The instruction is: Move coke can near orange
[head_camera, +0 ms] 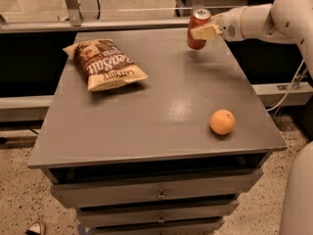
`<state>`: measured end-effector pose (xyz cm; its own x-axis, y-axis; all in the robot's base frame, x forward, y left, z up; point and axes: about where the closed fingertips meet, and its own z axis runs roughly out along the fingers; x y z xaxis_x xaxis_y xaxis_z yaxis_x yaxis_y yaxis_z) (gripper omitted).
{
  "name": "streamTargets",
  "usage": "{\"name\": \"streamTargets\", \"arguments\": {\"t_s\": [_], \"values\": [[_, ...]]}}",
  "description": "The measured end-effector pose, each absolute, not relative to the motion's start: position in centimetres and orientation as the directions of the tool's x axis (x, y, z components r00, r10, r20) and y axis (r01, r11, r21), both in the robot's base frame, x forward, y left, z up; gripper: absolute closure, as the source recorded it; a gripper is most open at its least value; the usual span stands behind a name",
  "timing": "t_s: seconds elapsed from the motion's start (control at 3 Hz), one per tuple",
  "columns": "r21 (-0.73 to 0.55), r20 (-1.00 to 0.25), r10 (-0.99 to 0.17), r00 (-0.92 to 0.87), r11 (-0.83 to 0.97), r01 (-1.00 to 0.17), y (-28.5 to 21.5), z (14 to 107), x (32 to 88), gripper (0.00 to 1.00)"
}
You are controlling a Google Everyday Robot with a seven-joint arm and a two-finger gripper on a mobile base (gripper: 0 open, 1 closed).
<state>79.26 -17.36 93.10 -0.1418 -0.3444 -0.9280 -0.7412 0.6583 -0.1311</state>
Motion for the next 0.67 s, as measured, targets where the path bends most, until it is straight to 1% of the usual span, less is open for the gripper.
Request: {"name": "streamTargets", "arguments": {"t_s": [0.33,0.67], "values": [[-0.074,-0.907,-0.384,-0.17,0.544,-0.836,-16.1,93.0,72.5,1.0],[-0.028,-0.89,-0.409,-0.202,0.49,-0.871,-16.6,92.4,68.7,1.0]]}}
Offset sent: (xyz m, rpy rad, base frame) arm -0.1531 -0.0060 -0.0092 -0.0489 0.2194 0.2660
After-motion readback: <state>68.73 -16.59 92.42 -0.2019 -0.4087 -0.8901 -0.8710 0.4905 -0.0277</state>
